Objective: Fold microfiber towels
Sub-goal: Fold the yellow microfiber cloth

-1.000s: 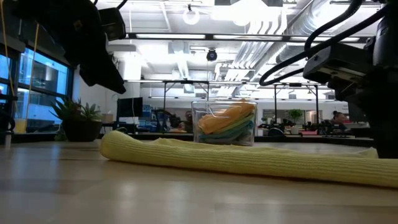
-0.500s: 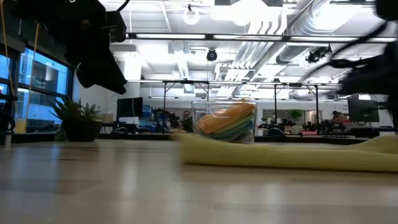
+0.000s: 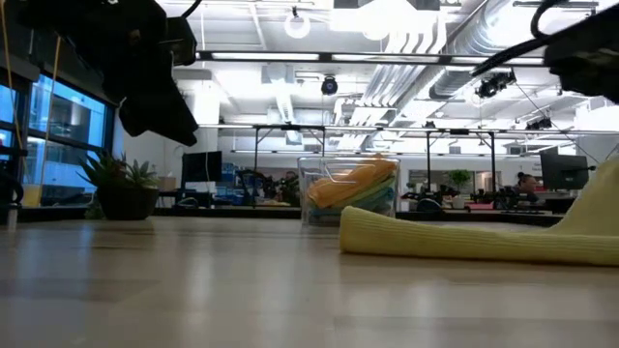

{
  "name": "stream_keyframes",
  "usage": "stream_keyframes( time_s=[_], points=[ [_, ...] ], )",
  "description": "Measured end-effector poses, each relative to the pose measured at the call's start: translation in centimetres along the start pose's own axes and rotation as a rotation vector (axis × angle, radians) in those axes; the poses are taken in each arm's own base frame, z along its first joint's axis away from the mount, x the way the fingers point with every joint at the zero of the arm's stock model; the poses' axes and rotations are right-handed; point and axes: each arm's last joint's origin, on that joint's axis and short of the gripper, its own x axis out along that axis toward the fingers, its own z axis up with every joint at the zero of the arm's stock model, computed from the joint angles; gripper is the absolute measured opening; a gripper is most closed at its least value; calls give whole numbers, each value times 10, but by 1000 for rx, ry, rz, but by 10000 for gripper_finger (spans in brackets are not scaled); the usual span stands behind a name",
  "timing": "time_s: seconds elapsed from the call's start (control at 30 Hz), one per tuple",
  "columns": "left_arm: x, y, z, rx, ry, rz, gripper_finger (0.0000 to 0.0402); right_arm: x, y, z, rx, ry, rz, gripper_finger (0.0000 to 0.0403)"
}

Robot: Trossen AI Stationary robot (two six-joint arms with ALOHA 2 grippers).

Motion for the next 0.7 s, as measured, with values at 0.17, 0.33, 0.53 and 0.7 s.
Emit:
stream_keyframes(
  time_s=[0.17, 0.33, 0.53, 0.7],
  points=[
    [0, 0, 0, -1, -4, 5, 152, 1, 12, 6, 30, -17, 87, 0],
    [0, 0, 0, -1, -9, 12, 152, 2, 26, 16, 63, -50, 191, 0],
    [0, 0, 0, 0, -9, 13, 152, 1, 40, 28, 99, -85, 299, 0],
    [0, 1, 1, -19, -23, 30, 152, 0, 51, 36, 96, -92, 372, 0]
  ],
)
